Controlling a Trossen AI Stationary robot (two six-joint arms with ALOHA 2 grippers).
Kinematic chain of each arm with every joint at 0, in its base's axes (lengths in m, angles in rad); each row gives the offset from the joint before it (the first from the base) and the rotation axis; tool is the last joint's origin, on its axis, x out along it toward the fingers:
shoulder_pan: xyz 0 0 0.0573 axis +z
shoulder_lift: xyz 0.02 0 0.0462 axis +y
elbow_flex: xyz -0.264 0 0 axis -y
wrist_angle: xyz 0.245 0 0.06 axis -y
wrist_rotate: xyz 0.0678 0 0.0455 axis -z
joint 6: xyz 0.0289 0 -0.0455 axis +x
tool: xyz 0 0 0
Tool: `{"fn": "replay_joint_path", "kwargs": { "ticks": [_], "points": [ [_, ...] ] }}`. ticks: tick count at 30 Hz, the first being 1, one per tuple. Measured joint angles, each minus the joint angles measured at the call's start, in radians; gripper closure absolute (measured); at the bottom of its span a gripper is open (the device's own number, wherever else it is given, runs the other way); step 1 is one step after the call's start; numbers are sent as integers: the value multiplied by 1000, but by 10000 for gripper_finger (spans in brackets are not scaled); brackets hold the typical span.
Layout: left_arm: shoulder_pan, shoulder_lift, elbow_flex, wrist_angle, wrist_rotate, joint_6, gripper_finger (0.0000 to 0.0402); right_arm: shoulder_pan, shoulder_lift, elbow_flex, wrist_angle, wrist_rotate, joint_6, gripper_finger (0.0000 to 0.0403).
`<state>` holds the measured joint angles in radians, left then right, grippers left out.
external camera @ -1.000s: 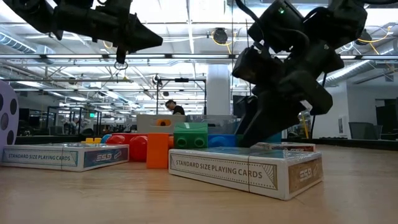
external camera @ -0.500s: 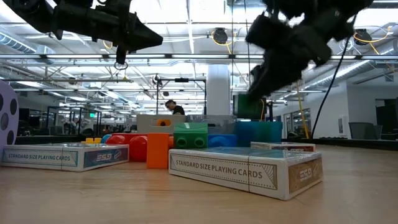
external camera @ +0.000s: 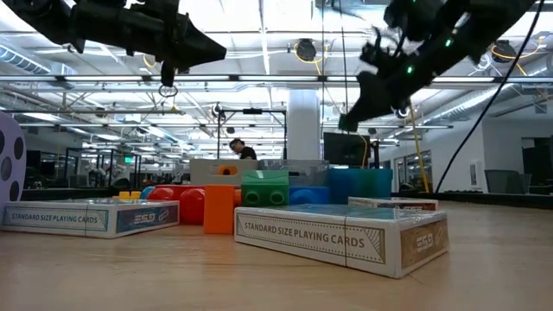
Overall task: Pick & Place Toys
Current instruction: Put the blue game piece into the blue bin
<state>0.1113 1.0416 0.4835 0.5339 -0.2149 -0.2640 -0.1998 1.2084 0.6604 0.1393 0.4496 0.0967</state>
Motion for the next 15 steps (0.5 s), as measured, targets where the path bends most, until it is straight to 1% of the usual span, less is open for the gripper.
{"fn": "replay_joint_path", "kwargs": {
  "ticks": [3,6,8,10,12,15],
  "points": [
    [9,0,0,2,-52,7,353,-127,30,-21,30,-127,29,292],
    [20,0,0,-4,-57,7,353,-225,76,-28,31,-192,19,297],
    [21,0,0,-5,-57,7,353,-268,109,-28,30,-187,3,297],
    [24,0,0,-2,-57,2,350,-295,144,-28,58,-190,-50,289],
    [25,0,0,13,-56,-4,341,-301,169,-28,80,-190,-80,267],
    [25,0,1,40,-56,-3,315,-298,188,-28,102,-191,-81,225]
  ]
}}
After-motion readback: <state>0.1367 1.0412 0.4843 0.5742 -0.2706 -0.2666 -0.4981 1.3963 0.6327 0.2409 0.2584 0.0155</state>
